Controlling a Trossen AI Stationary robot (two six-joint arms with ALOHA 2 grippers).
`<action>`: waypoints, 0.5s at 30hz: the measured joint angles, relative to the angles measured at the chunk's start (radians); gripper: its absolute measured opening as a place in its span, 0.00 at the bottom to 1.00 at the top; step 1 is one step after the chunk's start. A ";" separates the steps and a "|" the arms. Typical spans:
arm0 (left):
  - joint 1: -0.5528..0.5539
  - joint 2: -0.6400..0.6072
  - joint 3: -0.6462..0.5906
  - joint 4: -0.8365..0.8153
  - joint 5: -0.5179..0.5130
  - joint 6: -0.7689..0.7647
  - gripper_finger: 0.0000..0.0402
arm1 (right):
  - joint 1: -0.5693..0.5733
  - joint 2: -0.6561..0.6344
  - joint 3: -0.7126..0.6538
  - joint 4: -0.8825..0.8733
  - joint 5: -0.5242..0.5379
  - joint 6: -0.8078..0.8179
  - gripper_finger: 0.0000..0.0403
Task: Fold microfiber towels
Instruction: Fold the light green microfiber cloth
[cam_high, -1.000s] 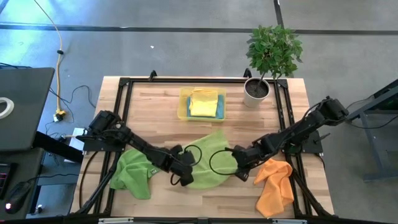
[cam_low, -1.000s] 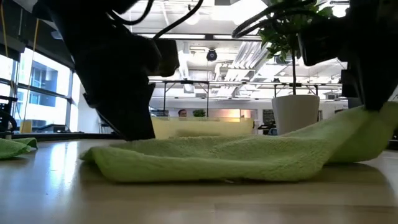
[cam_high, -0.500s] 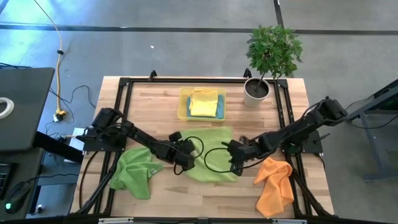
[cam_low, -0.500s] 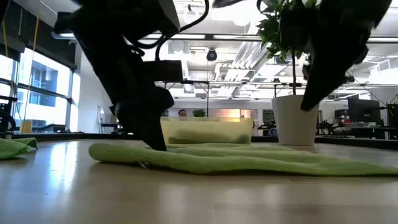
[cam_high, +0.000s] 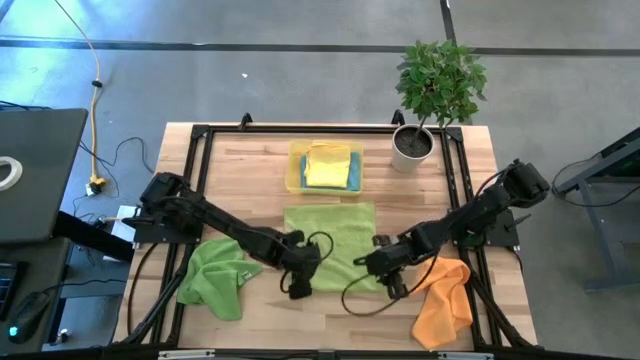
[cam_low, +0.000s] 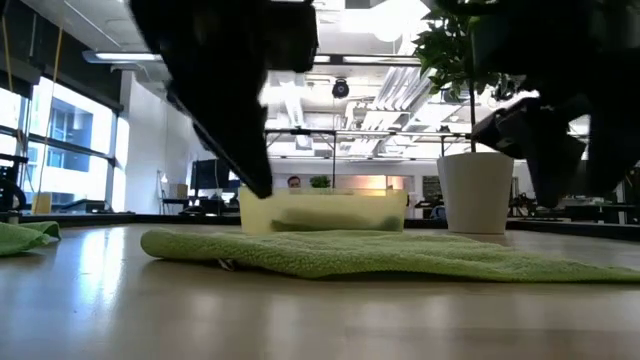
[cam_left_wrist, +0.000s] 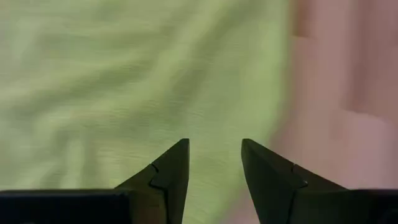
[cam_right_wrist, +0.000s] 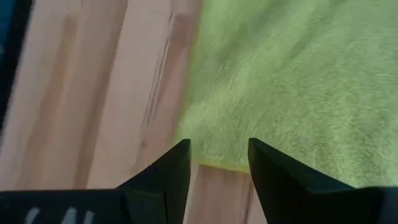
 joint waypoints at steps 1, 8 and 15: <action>-0.011 -0.001 0.013 0.003 0.029 0.001 0.34 | 0.007 0.007 -0.001 -0.001 -0.002 -0.026 0.38; -0.098 -0.006 0.029 0.005 0.085 -0.064 0.34 | 0.041 0.098 0.000 0.106 -0.080 -0.095 0.38; -0.144 -0.006 0.030 -0.017 0.075 -0.181 0.34 | 0.073 0.182 0.004 0.186 -0.044 -0.131 0.38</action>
